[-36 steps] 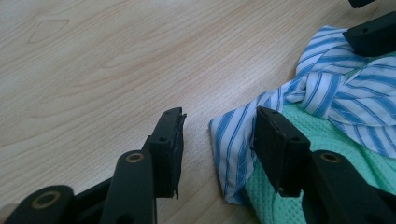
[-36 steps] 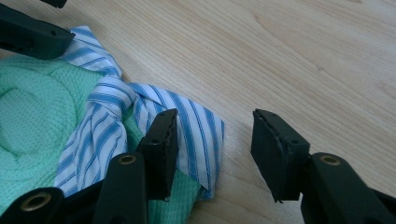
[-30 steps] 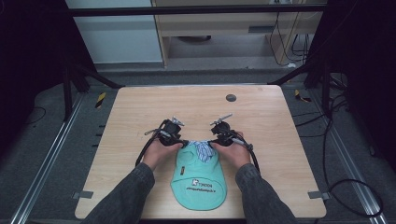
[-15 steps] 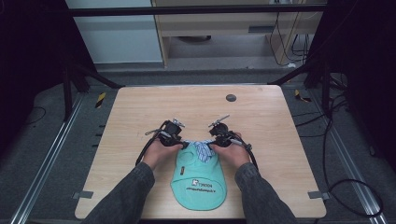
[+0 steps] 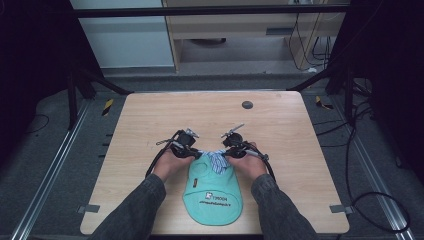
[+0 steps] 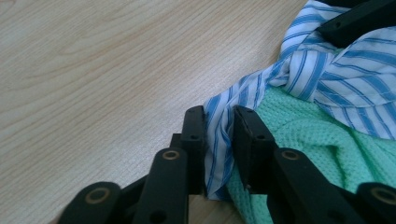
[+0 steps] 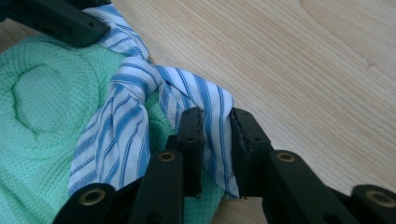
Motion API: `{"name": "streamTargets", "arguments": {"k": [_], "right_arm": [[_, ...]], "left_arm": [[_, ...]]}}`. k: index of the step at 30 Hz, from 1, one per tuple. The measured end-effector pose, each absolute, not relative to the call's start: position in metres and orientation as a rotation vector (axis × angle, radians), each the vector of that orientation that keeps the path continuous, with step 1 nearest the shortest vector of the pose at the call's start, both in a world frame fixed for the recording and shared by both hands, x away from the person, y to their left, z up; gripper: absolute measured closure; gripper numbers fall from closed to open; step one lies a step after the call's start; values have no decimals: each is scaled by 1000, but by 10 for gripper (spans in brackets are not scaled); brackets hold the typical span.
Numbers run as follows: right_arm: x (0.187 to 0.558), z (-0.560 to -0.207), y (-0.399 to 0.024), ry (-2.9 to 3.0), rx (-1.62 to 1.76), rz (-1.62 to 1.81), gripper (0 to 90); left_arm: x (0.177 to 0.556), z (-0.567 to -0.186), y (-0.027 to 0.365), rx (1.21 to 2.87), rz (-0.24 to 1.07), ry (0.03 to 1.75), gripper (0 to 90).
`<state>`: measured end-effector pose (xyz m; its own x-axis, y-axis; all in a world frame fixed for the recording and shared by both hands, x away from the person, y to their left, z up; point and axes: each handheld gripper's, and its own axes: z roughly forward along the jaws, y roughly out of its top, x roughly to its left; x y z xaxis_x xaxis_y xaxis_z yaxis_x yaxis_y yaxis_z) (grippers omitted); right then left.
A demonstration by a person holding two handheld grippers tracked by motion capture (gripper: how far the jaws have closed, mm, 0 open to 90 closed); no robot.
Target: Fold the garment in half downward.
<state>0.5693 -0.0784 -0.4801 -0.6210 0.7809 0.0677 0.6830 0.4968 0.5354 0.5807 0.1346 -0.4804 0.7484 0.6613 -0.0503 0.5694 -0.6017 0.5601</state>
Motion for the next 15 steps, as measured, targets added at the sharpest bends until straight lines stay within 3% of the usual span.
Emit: {"name": "streamTargets", "arguments": {"k": [7, 15], "right_arm": [[566, -480, -76, 2551, 1228, 794, 804], [563, -483, -79, 2535, 1157, 826, 816]], "left_arm": [[578, -482, 137, 2362, 220, 907, 833], [577, -482, 137, 2368, 232, 891, 857]]}}
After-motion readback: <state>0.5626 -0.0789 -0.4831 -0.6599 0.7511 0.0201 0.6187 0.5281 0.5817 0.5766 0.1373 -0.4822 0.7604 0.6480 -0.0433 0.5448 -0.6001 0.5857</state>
